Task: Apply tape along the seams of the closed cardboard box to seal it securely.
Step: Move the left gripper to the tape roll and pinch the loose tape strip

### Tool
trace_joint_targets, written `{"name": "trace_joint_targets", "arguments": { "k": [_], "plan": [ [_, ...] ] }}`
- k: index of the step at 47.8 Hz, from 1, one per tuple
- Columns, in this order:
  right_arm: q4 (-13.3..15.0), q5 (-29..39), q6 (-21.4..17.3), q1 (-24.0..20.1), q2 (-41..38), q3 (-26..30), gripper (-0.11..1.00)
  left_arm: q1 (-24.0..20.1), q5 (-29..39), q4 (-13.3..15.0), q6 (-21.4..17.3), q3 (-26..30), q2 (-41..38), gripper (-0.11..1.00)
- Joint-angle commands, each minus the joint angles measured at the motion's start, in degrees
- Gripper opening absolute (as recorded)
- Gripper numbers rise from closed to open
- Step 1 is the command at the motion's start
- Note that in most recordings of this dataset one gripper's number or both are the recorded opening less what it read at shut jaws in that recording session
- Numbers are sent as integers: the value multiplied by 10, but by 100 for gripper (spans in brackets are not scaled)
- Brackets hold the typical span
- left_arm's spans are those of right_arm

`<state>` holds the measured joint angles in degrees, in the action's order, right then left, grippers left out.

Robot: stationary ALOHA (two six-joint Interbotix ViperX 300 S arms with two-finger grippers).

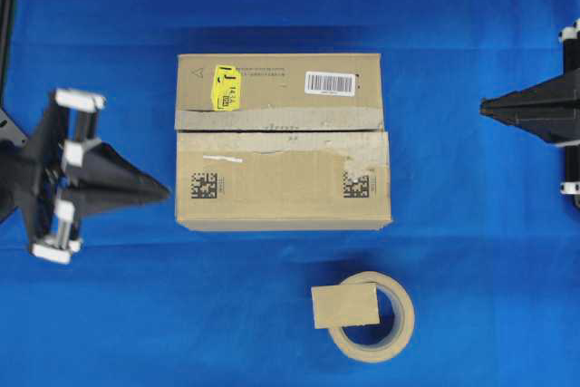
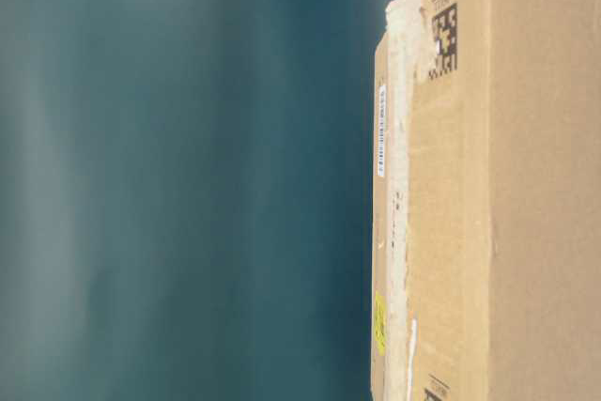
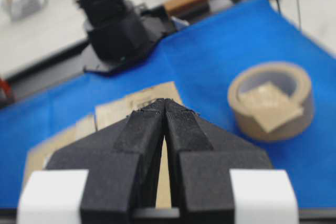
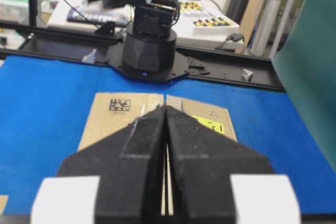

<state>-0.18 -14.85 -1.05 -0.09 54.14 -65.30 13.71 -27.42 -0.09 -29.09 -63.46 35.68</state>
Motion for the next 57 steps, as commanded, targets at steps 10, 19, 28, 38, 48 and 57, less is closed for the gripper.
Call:
{"name": "trace_joint_targets", "arguments": {
  "k": [10,19,28,38,48,57],
  "plan": [
    [-1,-16,1,-1,-6,16,0,76,-4,12,-274,69,-125,44],
    [1,-29,5,-1,-9,14,0,79,-2,17,-372,121,-249,52],
    [3,-30,6,-1,-10,14,0,81,7,17,-388,185,-346,51],
    [3,-29,7,-1,-10,14,0,79,37,17,-403,241,-422,51],
    [4,-27,7,-1,-12,13,0,73,39,17,-421,284,-484,51],
    [4,-26,8,-4,-14,12,0,69,40,17,-452,315,-524,51]
  ]
}}
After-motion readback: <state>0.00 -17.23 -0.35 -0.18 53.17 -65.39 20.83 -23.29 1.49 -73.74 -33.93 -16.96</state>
